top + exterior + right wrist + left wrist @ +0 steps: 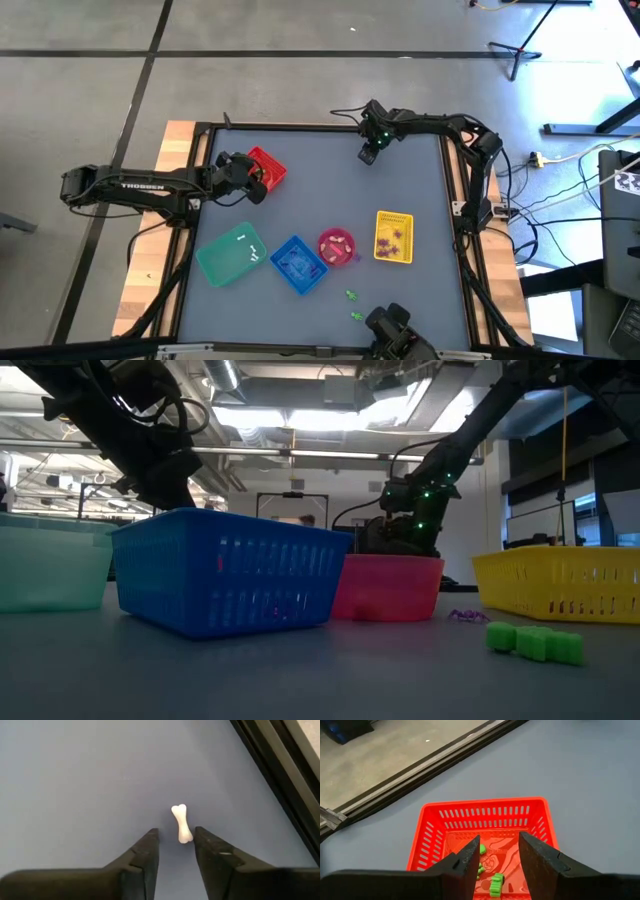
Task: Sort Halloween decoration
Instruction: Put the white bone toy into the green bin
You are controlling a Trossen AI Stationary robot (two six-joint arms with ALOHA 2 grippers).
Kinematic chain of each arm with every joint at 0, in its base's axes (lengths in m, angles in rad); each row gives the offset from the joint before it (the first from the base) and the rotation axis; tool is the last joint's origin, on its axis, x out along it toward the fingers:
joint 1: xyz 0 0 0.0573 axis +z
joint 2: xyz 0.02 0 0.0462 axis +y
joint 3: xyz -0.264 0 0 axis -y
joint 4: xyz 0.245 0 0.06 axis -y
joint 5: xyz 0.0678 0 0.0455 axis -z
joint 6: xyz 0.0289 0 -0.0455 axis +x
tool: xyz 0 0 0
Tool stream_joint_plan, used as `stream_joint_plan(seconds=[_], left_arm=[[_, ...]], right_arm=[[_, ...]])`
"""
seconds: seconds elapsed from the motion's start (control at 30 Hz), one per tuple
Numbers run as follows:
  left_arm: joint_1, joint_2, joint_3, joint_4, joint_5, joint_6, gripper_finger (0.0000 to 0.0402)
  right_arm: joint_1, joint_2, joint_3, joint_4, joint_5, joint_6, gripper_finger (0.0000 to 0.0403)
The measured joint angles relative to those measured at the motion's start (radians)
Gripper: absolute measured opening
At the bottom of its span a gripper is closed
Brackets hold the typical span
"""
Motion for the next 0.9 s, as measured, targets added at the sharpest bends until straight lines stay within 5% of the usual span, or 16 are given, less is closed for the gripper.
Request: stream_joint_plan(seconds=[0.9], left_arm=[[0.000, 0.000, 0.000, 0.000, 0.000, -0.001, 0.0120]], right_arm=[[0.000, 0.002, -0.002, 0.009, -0.018, 0.000, 0.0117]])
